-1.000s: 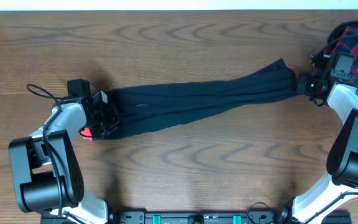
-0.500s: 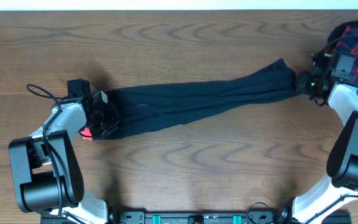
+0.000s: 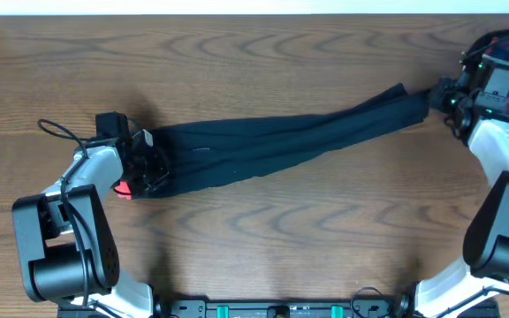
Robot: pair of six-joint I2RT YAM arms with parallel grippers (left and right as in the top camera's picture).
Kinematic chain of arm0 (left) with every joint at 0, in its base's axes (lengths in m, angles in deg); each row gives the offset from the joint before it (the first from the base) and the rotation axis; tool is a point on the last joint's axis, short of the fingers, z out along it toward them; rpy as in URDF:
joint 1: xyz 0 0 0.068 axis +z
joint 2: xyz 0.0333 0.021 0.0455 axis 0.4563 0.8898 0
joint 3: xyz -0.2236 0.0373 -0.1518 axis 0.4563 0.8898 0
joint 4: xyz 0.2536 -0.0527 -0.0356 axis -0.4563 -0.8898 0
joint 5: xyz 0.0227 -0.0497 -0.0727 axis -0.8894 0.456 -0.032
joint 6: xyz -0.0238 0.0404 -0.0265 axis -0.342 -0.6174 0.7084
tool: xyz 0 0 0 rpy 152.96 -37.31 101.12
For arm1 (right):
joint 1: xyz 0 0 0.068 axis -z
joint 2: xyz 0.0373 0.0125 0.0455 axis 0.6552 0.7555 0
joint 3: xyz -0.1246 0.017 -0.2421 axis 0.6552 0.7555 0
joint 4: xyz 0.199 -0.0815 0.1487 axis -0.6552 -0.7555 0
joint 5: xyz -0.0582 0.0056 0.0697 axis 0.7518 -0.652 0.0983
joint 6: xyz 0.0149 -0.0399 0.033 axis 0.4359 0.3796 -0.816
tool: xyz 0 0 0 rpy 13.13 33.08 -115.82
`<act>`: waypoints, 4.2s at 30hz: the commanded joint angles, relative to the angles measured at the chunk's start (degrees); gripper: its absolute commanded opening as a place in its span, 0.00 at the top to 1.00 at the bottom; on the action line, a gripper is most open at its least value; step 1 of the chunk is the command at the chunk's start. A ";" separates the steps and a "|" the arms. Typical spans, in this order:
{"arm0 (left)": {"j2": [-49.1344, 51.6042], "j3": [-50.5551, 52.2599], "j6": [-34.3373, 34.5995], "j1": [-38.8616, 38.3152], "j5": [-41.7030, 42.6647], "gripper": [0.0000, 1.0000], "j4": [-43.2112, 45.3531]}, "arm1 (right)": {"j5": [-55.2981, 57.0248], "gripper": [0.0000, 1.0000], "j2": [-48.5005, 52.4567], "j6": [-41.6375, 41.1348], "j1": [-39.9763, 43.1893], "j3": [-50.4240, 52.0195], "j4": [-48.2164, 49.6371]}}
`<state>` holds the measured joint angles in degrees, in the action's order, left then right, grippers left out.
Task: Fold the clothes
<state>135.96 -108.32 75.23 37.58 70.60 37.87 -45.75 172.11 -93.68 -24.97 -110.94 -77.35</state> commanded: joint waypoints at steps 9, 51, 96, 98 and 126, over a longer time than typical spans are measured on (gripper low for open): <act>3.39 1.99 -0.76 -0.13 -6.93 0.93 0.85 | 1.11 0.01 4.68 -3.28 -0.61 -0.72 2.14; 3.39 1.99 -0.76 -0.13 -6.93 0.93 0.48 | -9.94 0.84 6.16 7.34 1.77 -0.72 -10.34; -5.60 1.97 -2.95 -0.15 -6.95 0.93 4.90 | -8.90 0.01 -0.31 5.53 0.35 -0.72 3.87; -8.28 1.97 -2.95 -0.15 -6.95 0.93 5.97 | -9.31 0.01 -3.65 6.80 -0.37 -0.72 2.69; -19.47 1.99 -2.25 -7.06 -2.84 0.87 6.27 | -4.42 0.29 14.10 15.72 -11.26 -0.72 -8.22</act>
<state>117.12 -106.37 73.50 31.24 67.21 44.23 -53.07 183.37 -77.33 -35.83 -112.71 -82.53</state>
